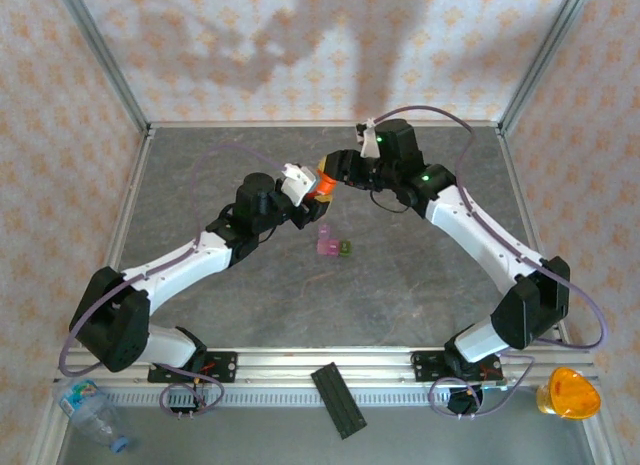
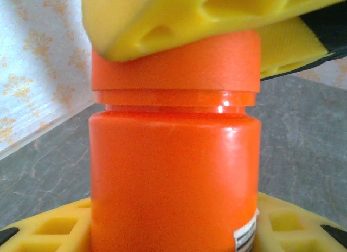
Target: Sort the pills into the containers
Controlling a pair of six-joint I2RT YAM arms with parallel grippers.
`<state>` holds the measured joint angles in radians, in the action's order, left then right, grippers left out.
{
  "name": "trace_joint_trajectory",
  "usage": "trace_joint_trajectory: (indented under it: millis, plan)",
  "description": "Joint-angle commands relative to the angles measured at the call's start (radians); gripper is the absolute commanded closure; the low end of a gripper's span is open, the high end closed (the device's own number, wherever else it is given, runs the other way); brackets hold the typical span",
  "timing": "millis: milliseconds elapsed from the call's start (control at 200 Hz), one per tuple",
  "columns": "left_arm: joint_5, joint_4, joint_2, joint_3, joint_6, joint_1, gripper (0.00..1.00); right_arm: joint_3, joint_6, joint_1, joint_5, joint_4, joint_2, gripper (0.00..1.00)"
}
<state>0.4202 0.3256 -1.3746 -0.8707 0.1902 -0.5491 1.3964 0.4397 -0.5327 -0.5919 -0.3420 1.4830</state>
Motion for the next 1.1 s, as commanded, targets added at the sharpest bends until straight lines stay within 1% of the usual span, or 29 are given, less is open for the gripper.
trace_joint_trajectory:
  millis: [0,135,210,260,435,606,636,661,676,701,721,771,826,871,911,1096]
  plan:
    - [0.102,0.023,0.068,-0.039,-0.04,-0.001,1.0,-0.043,-0.176,0.056,-0.144,0.118,-0.06,0.67]
    - [0.168,0.052,0.098,0.001,-0.087,0.006,1.0,-0.082,-0.207,0.112,-0.283,0.222,-0.082,0.71]
    - [0.188,0.066,0.11,0.02,-0.11,0.007,1.0,-0.076,-0.229,0.127,-0.321,0.217,-0.084,0.74]
    - [0.198,0.076,0.112,0.031,-0.121,0.009,1.0,-0.066,-0.241,0.132,-0.339,0.202,-0.085,0.75]
    - [0.219,0.088,0.1,0.035,-0.142,0.012,1.0,-0.038,-0.27,0.134,-0.357,0.142,-0.08,0.74]
    - [0.185,0.08,0.079,0.017,-0.135,0.011,1.0,-0.065,-0.175,0.135,-0.315,0.185,-0.084,0.72]
    - [0.178,0.076,0.076,0.013,-0.129,0.011,1.0,-0.073,-0.155,0.134,-0.311,0.201,-0.085,0.67]
    - [0.171,0.077,0.072,0.011,-0.126,0.011,1.0,-0.077,-0.142,0.133,-0.301,0.209,-0.088,0.61]
    - [0.167,0.074,0.071,0.009,-0.123,0.011,1.0,-0.078,-0.135,0.132,-0.296,0.211,-0.088,0.56]
    - [0.161,0.072,0.068,0.006,-0.118,0.012,1.0,-0.081,-0.125,0.127,-0.285,0.212,-0.09,0.42]
    - [0.156,0.068,0.066,0.002,-0.113,0.012,1.0,-0.082,-0.118,0.124,-0.276,0.212,-0.09,0.34]
    - [0.142,0.056,0.059,-0.009,-0.102,0.012,1.0,-0.083,-0.1,0.119,-0.246,0.202,-0.094,0.26]
    - [0.125,0.041,0.052,-0.02,-0.084,0.012,1.0,-0.085,-0.064,0.116,-0.221,0.205,-0.104,0.2]
    - [0.105,0.036,0.045,-0.025,-0.072,0.011,1.0,-0.077,-0.028,0.115,-0.176,0.183,-0.109,0.18]
    - [0.085,0.032,0.039,-0.03,-0.059,0.011,1.0,-0.075,0.01,0.114,-0.157,0.18,-0.115,0.17]
    - [-0.026,0.052,0.015,-0.031,0.007,0.01,1.0,-0.052,0.243,0.1,0.062,0.055,-0.119,0.15]
